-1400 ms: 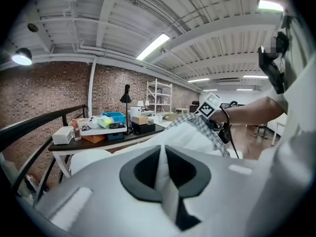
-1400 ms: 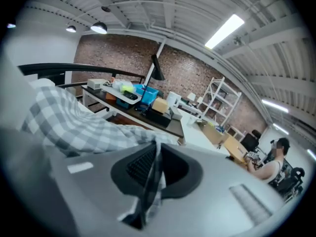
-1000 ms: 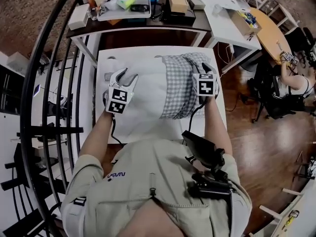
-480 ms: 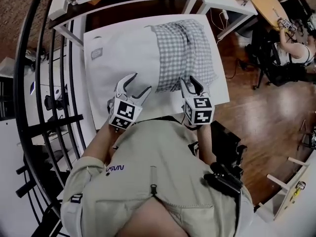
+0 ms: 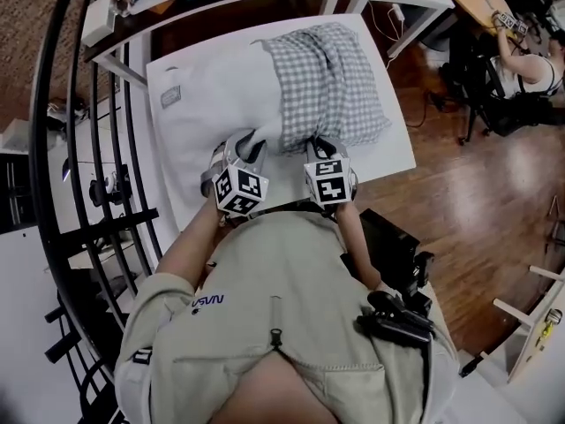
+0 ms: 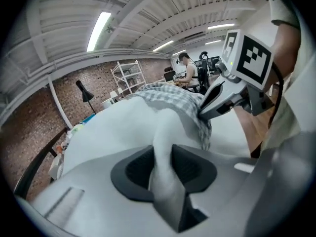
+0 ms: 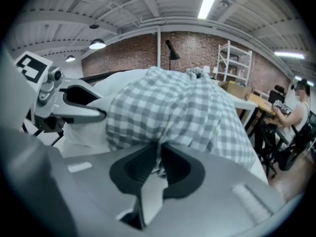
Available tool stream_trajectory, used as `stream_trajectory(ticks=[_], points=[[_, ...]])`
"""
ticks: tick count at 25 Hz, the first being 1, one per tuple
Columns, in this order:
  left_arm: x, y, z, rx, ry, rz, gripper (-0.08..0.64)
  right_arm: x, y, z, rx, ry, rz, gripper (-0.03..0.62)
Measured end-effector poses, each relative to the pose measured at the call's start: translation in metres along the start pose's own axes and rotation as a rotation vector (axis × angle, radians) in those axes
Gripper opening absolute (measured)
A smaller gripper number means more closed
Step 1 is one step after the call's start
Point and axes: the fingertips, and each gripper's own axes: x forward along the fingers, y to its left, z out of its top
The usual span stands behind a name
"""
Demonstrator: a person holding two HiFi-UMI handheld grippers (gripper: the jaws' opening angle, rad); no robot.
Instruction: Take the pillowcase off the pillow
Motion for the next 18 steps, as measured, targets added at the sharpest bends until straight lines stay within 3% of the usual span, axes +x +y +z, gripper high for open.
stream_trajectory(ticks=[3, 7, 11, 14, 18], points=[[-0.017, 0.019, 0.020, -0.059, -0.055, 0.031, 0.043, -0.020, -0.008, 0.013, -0.016, -0.046, -0.040, 0.028], [-0.043, 0.066, 0.054, -0.172, -0.141, 0.073, 0.028, -0.053, -0.037, 0.041, -0.066, -0.160, -0.168, 0.026], [-0.065, 0.106, 0.074, -0.238, -0.199, 0.101, 0.026, -0.077, -0.074, 0.059, -0.120, -0.201, -0.305, 0.026], [-0.074, 0.113, 0.065, -0.305, -0.226, 0.094, 0.025, -0.086, -0.102, 0.051, -0.107, -0.195, -0.372, 0.026], [-0.077, 0.087, 0.035, -0.392, -0.216, 0.034, 0.023, -0.084, -0.132, 0.011, -0.090, -0.086, -0.417, 0.026]])
